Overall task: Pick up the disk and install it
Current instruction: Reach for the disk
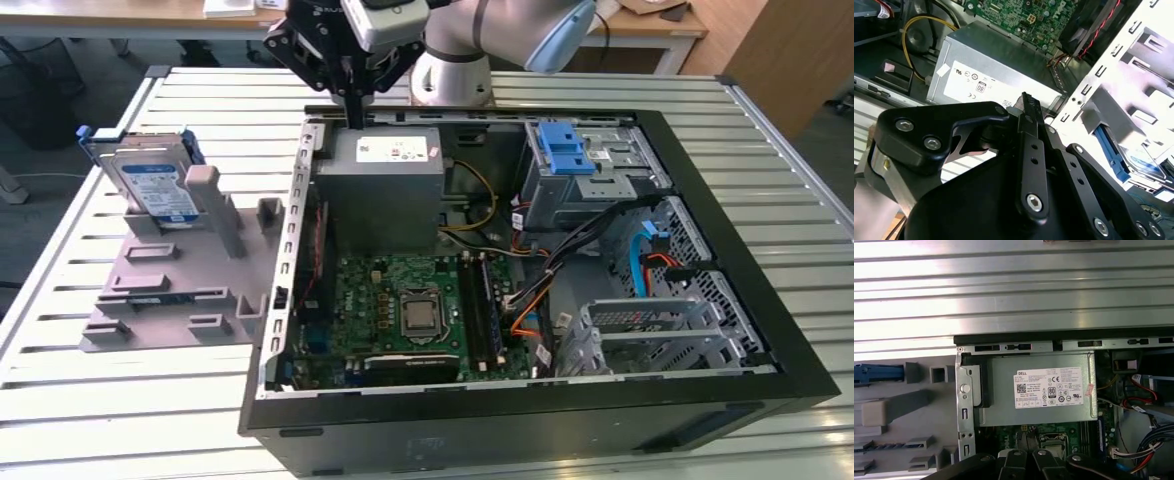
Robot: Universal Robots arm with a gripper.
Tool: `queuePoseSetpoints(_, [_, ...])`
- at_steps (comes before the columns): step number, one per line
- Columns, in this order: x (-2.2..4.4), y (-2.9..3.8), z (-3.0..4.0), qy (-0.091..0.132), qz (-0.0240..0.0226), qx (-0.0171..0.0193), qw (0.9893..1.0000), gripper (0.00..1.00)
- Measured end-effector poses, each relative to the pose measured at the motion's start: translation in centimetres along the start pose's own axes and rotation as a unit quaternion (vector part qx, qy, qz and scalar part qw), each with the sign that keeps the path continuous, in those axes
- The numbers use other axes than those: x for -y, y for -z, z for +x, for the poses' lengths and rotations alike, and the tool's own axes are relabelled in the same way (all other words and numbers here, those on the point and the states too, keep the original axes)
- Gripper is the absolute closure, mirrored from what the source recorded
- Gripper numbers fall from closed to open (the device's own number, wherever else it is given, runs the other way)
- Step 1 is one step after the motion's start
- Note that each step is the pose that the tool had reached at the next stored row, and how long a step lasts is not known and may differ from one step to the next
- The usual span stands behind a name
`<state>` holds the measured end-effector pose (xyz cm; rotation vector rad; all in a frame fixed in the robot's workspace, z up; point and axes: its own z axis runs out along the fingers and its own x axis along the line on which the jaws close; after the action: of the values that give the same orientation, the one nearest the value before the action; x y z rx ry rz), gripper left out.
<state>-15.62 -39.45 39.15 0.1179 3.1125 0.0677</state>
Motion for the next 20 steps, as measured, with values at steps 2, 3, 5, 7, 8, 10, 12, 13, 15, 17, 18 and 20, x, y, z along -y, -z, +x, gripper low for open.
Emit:
queuePoseSetpoints(2, [0.0, -0.01, 0.1, 0.0, 0.0, 0.0, 1.0, 0.89])
queuePoseSetpoints(3, [0.0, -0.01, 0.16, 0.0, 0.0, 0.0, 1.0, 0.89])
queuePoseSetpoints(5, [0.01, -0.03, 0.28, 0.0, 0.0, 0.0, 1.0, 0.89])
queuePoseSetpoints(7, [0.01, -0.04, 0.45, 0.0, 0.0, 0.0, 1.0, 0.89])
queuePoseSetpoints(8, [0.01, -0.05, 0.54, 0.0, 0.0, 0.0, 1.0, 0.89])
queuePoseSetpoints(10, [0.01, -0.07, 0.74, 0.0, 0.0, 0.0, 1.0, 0.89])
queuePoseSetpoints(12, [-0.03, -0.08, 0.95, 0.0, 0.0, 0.0, 1.0, 0.89])
queuePoseSetpoints(13, [-0.07, -0.09, 1.14, 0.0, 0.0, 0.0, 1.0, 0.89])
queuePoseSetpoints(15, [-0.2, -0.11, 1.66, 0.0, 0.0, 0.0, 1.0, 0.89])
queuePoseSetpoints(17, [-0.49, -0.13, 2.21, 0.0, 0.0, 0.0, 1.0, 0.89])
queuePoseSetpoints(18, [-0.67, -0.15, 2.46, 0.0, 0.0, -0.0001, 1.0, 0.89])
queuePoseSetpoints(20, [-0.93, -0.19, 2.93, 0.0, 0.0001, -0.0009, 1.0, 0.89])
